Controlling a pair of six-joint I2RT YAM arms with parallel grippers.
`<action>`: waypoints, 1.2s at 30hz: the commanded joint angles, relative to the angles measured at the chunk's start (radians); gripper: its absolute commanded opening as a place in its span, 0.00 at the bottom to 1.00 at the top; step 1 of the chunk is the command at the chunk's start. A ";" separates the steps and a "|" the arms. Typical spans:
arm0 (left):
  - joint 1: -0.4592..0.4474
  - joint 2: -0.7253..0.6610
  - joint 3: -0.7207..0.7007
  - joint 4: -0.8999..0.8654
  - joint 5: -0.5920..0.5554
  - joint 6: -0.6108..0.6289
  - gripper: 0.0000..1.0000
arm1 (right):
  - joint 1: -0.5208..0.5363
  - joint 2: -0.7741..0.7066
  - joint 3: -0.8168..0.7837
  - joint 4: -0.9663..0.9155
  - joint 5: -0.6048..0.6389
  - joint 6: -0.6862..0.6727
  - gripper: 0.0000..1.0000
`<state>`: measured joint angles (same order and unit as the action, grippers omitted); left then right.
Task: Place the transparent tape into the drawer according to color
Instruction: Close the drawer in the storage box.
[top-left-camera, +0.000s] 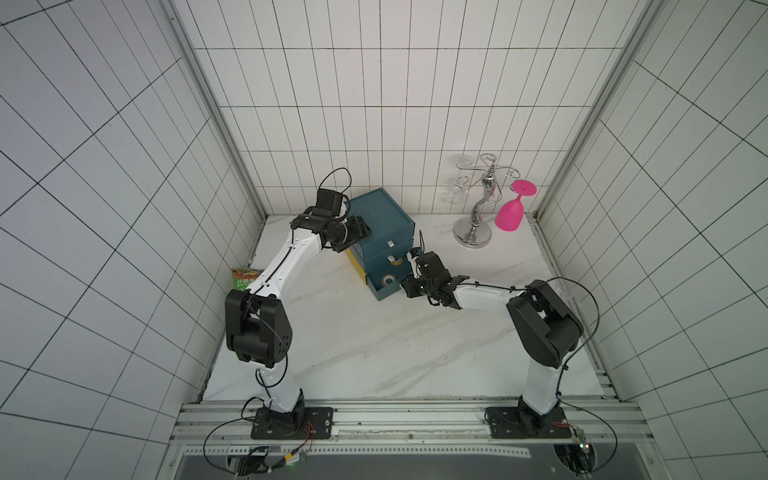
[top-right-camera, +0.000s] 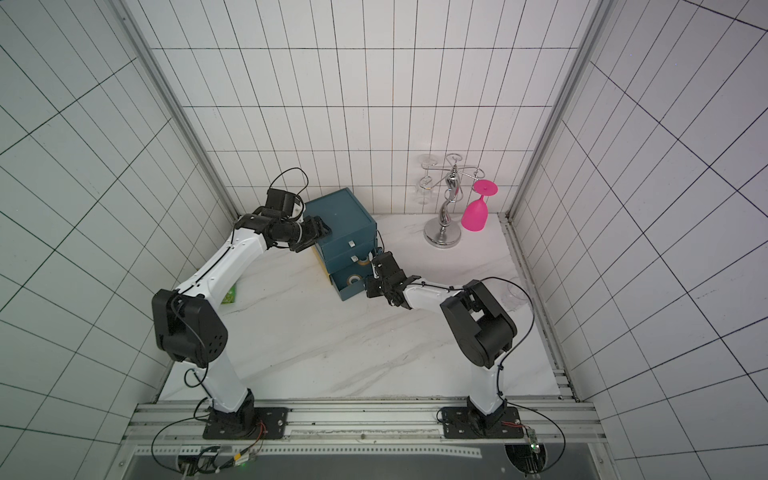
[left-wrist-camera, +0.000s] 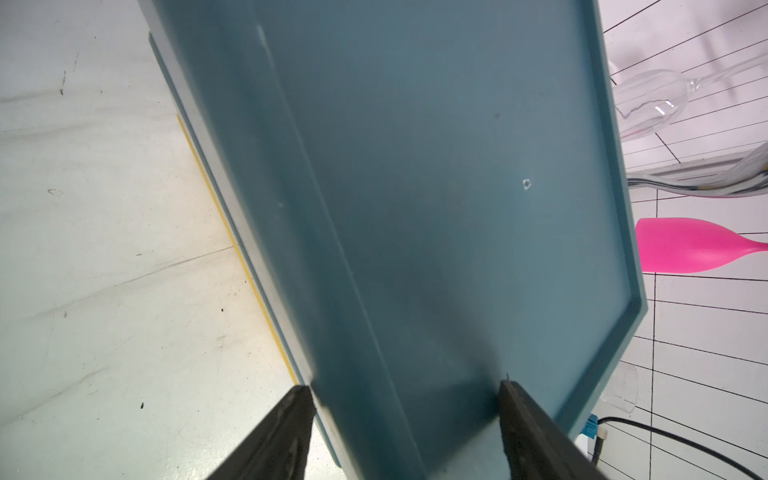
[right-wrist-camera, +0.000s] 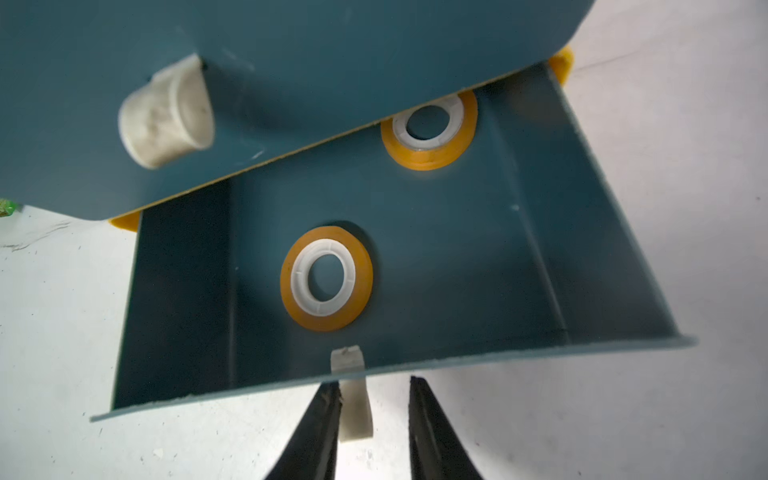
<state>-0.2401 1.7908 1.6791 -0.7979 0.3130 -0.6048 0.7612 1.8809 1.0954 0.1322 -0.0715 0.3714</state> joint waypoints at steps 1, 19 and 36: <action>0.002 0.033 0.014 -0.050 0.008 0.026 0.73 | 0.010 0.030 0.004 0.074 0.033 -0.017 0.31; 0.004 0.042 0.033 -0.093 0.024 0.058 0.72 | 0.011 0.123 0.098 0.179 0.081 -0.028 0.27; 0.015 0.044 0.034 -0.108 0.047 0.074 0.71 | 0.011 0.198 0.195 0.205 0.105 -0.012 0.24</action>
<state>-0.2268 1.8034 1.7027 -0.8341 0.3527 -0.5594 0.7662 2.0529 1.2293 0.3069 0.0051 0.3531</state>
